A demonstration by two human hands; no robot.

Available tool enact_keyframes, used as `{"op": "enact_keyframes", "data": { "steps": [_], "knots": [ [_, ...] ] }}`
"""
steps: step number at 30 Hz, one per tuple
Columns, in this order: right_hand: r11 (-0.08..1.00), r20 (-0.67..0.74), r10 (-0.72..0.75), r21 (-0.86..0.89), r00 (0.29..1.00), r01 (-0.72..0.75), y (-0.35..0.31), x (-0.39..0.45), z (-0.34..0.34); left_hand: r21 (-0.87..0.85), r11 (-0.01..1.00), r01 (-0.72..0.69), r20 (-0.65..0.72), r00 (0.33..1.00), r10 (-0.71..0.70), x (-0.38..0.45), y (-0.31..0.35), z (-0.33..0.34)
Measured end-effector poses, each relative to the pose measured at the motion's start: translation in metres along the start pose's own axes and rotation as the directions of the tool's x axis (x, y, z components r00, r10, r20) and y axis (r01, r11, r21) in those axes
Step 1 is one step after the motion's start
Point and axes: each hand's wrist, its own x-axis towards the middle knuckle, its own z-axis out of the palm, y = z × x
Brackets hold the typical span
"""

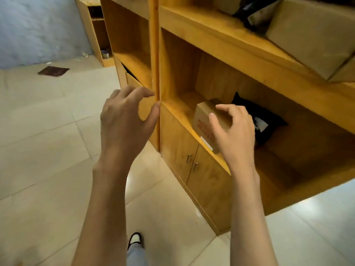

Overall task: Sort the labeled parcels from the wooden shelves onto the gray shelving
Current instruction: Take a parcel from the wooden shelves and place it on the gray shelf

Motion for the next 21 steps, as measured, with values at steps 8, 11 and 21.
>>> {"op": "enact_keyframes", "data": {
  "steps": [8, 11, 21],
  "knots": [
    [0.971, -0.346, 0.181, -0.088, 0.921, -0.224, -0.012, 0.058, 0.025, -0.252, 0.924, -0.287, 0.115, 0.939, 0.323, 0.132, -0.026, 0.068],
    [0.937, -0.446, 0.224, -0.146, 0.867, -0.317, -0.008, 0.058, 0.012, -0.343, 0.882, -0.322, 0.192, 0.895, 0.402, 0.149, -0.016, 0.097],
    [0.876, -0.652, 0.254, -0.159, 0.714, -0.456, 0.001, 0.07, -0.023, -0.584, 0.701, -0.409, 0.165, 0.786, 0.596, 0.18, 0.038, 0.158]
  ]
}}
